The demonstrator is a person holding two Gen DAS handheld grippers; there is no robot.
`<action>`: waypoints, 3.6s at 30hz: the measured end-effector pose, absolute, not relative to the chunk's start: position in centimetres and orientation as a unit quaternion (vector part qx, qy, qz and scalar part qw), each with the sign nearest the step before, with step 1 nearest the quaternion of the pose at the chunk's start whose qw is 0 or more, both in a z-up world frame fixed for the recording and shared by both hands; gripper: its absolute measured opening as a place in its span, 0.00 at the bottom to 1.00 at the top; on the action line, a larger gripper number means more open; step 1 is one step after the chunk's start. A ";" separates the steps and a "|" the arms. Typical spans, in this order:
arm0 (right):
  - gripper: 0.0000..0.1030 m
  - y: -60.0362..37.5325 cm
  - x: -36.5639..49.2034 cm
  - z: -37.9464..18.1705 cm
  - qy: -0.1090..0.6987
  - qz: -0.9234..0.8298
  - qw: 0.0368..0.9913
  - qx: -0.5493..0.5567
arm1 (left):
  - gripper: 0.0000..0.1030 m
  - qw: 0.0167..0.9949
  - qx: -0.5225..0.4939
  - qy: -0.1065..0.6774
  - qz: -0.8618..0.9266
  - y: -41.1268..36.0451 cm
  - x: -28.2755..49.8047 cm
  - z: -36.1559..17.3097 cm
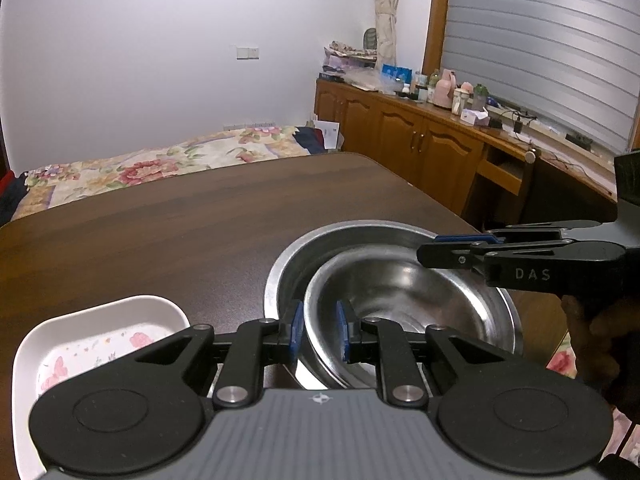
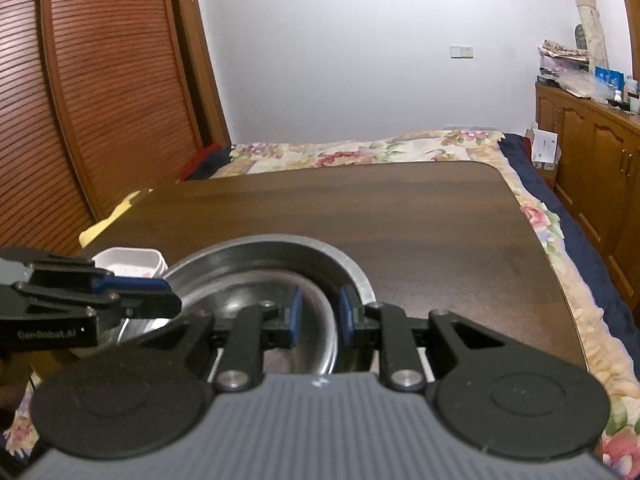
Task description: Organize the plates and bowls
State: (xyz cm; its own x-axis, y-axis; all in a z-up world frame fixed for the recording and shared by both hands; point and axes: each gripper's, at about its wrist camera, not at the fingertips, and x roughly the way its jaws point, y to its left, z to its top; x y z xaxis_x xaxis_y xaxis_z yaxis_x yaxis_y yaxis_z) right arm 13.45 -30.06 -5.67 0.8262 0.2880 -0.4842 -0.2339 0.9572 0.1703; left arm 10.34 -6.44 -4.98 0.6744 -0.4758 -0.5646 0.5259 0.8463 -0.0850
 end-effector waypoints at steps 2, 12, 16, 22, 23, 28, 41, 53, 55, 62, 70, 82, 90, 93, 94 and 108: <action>0.22 -30.2 13.2 -5.3 0.252 0.136 0.957 0.053 | 0.19 0.917 0.041 0.289 -0.271 -6.3 10.3 -4.7; 0.34 -31.2 12.3 -5.1 0.206 0.106 0.971 0.053 | 0.57 0.937 0.032 0.242 -0.248 -6.2 9.9 -4.1; 0.47 -31.7 12.7 -6.4 0.202 0.087 0.974 0.049 | 0.58 0.940 0.037 0.242 -0.238 -6.6 9.9 -5.1; 0.47 -32.4 13.7 -7.9 0.215 0.082 0.971 0.065 | 0.58 0.935 0.035 0.259 -0.242 -7.2 9.9 -6.5; 0.47 -32.4 13.6 -8.0 0.212 0.083 0.971 0.068 | 0.58 0.935 0.035 0.259 -0.241 -7.2 9.8 -6.6; 0.47 -32.5 13.6 -7.9 0.213 0.087 0.970 0.080 | 0.57 0.935 0.030 0.260 -0.237 -7.2 9.8 -6.5; 0.48 -31.9 13.2 -8.8 0.238 0.112 0.960 0.093 | 0.47 0.935 0.032 0.263 -0.235 -7.3 9.8 -6.5; 0.48 -31.4 12.1 -8.9 0.247 0.117 0.958 0.090 | 0.41 0.928 0.039 0.283 -0.239 -6.9 8.8 -7.4; 0.48 -31.4 12.0 -9.0 0.248 0.115 0.957 0.092 | 0.40 0.927 0.039 0.284 -0.240 -6.9 8.6 -7.5; 0.45 -31.2 11.7 -9.2 0.244 0.111 0.959 0.088 | 0.32 0.926 0.039 0.287 -0.243 -6.9 8.4 -7.6; 0.27 -30.9 11.5 -8.7 0.230 0.104 0.964 0.079 | 0.28 0.925 0.028 0.289 -0.244 -6.3 8.5 -7.1; 0.26 -29.4 12.0 -6.3 0.200 0.113 0.970 0.082 | 0.27 0.938 -0.001 0.258 -0.230 -3.2 8.5 -4.2; 0.26 -27.5 12.6 -5.7 0.193 0.131 0.969 0.085 | 0.27 0.944 -0.005 0.247 -0.217 -0.6 8.5 -3.0; 0.26 -26.6 12.9 -5.6 0.194 0.140 0.968 0.081 | 0.27 0.947 -0.010 0.243 -0.209 0.5 8.6 -2.8; 0.26 -26.4 13.1 -5.7 0.195 0.144 0.967 0.081 | 0.27 0.948 -0.013 0.242 -0.207 0.9 8.7 -2.8; 0.26 -22.0 14.3 -5.2 0.207 0.184 0.959 0.059 | 0.27 0.955 -0.030 0.236 -0.177 5.8 8.9 -2.3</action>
State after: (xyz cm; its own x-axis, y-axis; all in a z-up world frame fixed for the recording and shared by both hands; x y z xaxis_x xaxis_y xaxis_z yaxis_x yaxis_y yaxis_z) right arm 14.33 -22.00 -5.16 0.8468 0.3774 -0.3749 -0.3286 0.9253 0.1893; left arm 8.91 5.85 -2.34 0.8259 -0.3514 -0.4410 0.3229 0.9359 -0.1412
